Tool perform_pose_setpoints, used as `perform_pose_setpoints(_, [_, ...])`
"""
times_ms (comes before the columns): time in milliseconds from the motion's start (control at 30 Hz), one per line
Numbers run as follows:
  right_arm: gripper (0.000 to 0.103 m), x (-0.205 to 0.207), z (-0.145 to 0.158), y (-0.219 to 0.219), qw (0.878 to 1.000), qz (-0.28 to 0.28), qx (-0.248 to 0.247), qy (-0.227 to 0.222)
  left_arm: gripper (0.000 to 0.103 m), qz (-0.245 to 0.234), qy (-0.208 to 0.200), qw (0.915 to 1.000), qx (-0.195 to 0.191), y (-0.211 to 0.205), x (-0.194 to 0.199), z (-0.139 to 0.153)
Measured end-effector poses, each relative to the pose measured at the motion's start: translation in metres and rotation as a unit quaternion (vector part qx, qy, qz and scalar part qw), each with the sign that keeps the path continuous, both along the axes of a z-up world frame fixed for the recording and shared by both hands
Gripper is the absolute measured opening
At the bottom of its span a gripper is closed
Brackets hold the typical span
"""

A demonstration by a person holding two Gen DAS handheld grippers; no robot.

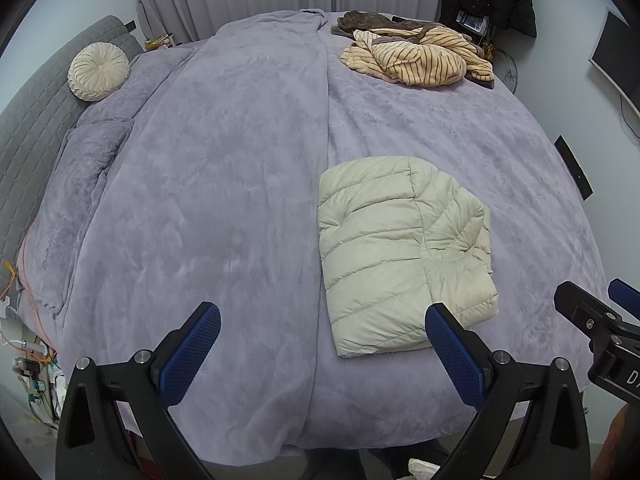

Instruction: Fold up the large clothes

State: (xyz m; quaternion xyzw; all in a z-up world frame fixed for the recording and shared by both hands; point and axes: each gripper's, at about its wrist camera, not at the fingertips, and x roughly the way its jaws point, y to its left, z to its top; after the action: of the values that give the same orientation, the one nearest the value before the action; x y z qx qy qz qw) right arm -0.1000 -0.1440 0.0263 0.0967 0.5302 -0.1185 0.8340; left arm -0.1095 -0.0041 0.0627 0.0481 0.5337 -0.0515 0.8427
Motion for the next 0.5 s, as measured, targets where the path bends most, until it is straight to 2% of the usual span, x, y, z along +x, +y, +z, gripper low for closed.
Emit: perform_pose_setpoints(500, [0.103,-0.0002,-0.0004,-0.0014,1.0,0.001,-0.003,0.001,0.102,0.0,0.001,1.0,0.0,-0.0019,-0.0039,-0.0023])
